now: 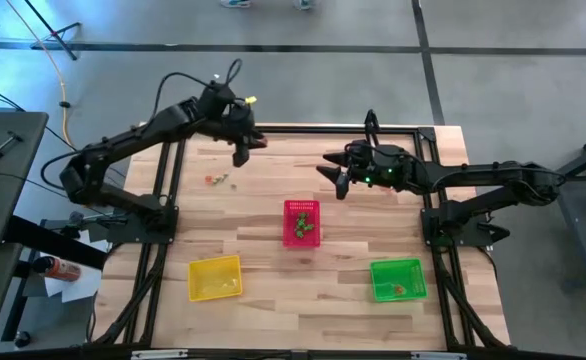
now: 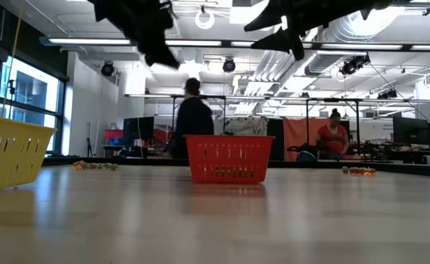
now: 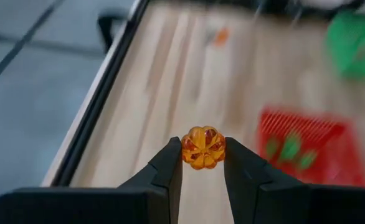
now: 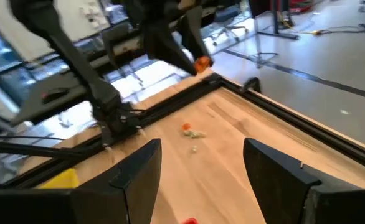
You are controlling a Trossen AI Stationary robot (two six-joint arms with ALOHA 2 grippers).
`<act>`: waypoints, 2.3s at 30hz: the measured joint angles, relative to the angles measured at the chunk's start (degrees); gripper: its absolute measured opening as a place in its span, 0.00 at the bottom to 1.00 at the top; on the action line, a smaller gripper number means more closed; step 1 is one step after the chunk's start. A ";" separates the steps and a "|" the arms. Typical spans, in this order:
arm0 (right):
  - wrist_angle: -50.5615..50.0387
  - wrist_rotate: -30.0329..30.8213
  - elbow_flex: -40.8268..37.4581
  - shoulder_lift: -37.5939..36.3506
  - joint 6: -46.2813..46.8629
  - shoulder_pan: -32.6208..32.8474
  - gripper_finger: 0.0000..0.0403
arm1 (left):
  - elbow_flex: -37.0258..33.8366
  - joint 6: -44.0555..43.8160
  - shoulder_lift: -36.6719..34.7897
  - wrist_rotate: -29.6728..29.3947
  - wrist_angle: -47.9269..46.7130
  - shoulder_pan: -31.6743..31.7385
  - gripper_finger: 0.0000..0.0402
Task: Sort Halloween decoration
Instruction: Put the orange pumpkin toy into the green bin
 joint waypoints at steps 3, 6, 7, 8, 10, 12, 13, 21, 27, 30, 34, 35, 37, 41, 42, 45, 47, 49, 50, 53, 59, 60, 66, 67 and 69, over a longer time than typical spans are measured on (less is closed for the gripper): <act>2.68 -3.76 0.00 0.00 0.74 0.00 0.55 | 0.00 -3.98 -0.84 1.78 6.33 -2.68 0.19; 5.89 -5.85 0.00 0.00 5.02 0.00 0.55 | 0.00 -3.97 -0.86 1.82 11.13 -6.09 0.19; 6.70 -6.01 0.00 0.00 7.77 0.00 0.55 | 0.00 -3.54 -0.86 1.80 12.57 -7.30 0.19; 7.58 -6.19 0.00 0.00 11.26 -0.06 0.55 | 0.00 -2.71 -0.86 1.57 14.06 -8.51 0.19; 9.42 -6.30 0.00 0.00 20.32 -0.64 0.55 | 0.00 -0.31 -0.70 -0.42 16.89 -11.12 0.19; 9.84 -8.37 0.00 0.00 30.03 -2.06 0.55 | 0.00 2.24 -0.38 -2.86 19.60 -13.53 0.19; 9.71 -9.57 0.00 0.02 33.83 -2.86 0.55 | -0.02 3.40 -0.38 -4.18 20.76 -14.55 0.19; 18.02 -17.38 0.00 1.58 41.04 -5.66 0.55 | 0.07 6.90 0.51 -7.65 29.54 -19.96 0.19; 25.39 -19.22 0.01 5.49 43.90 -5.14 0.55 | -0.02 5.38 2.36 -7.80 31.42 -21.05 0.19; 25.59 -19.89 0.41 7.11 45.42 -5.13 0.55 | 0.01 4.34 3.10 -7.83 32.78 -21.46 0.19; 25.49 -20.21 1.87 8.74 46.25 -5.14 0.55 | -0.02 4.37 4.01 -7.80 33.07 -21.98 0.19; 25.47 -20.21 2.32 8.97 46.08 -5.14 0.55 | -0.02 4.35 4.02 -7.78 32.85 -22.10 0.19; 25.62 -20.27 3.36 9.29 45.83 -5.14 0.55 | -0.02 4.69 3.99 -7.76 32.86 -22.21 0.19; 25.02 -21.43 4.21 9.70 45.82 -5.14 0.55 | -0.02 5.26 3.99 -8.96 32.94 -22.24 0.19; 25.00 -21.70 4.24 9.73 45.90 -5.14 0.55 | -0.02 5.26 3.99 -9.79 33.05 -22.20 0.19; 24.74 -22.55 4.31 9.73 46.29 -5.14 0.55 | -0.02 5.31 3.99 -10.82 33.03 -22.14 0.19; 24.63 -22.67 4.31 9.73 46.29 -5.14 0.55 | -0.02 5.32 3.99 -10.83 33.01 -22.14 0.19; 24.65 -22.68 4.31 9.73 46.29 -5.14 0.55 | -0.02 5.37 3.99 -10.82 32.99 -22.14 0.19; 24.56 -22.68 4.31 9.73 46.29 -5.14 0.55 | -0.02 5.37 3.99 -10.82 32.99 -22.14 0.19; 24.12 -22.67 4.31 9.73 46.29 -5.14 0.55 | -0.02 5.37 3.99 -10.82 32.99 -22.14 0.19; 23.82 -22.64 4.31 9.73 46.29 -5.14 0.45 | -0.02 5.37 3.99 -10.82 32.96 -22.14 0.19; 23.82 -22.62 4.31 9.73 46.29 -5.14 0.42 | -0.02 5.37 3.99 -10.82 32.97 -22.14 0.19; 23.61 -22.59 4.31 9.73 44.97 -5.14 0.28 | -0.02 5.37 3.93 -10.84 33.07 -22.14 0.19; 23.59 -22.58 4.31 9.71 44.97 -5.14 0.26 | -0.02 5.42 3.93 -10.82 33.07 -22.14 0.19; 23.52 -22.58 4.31 9.72 44.98 -5.14 0.24 | -0.02 5.44 3.91 -10.83 33.03 -22.14 0.19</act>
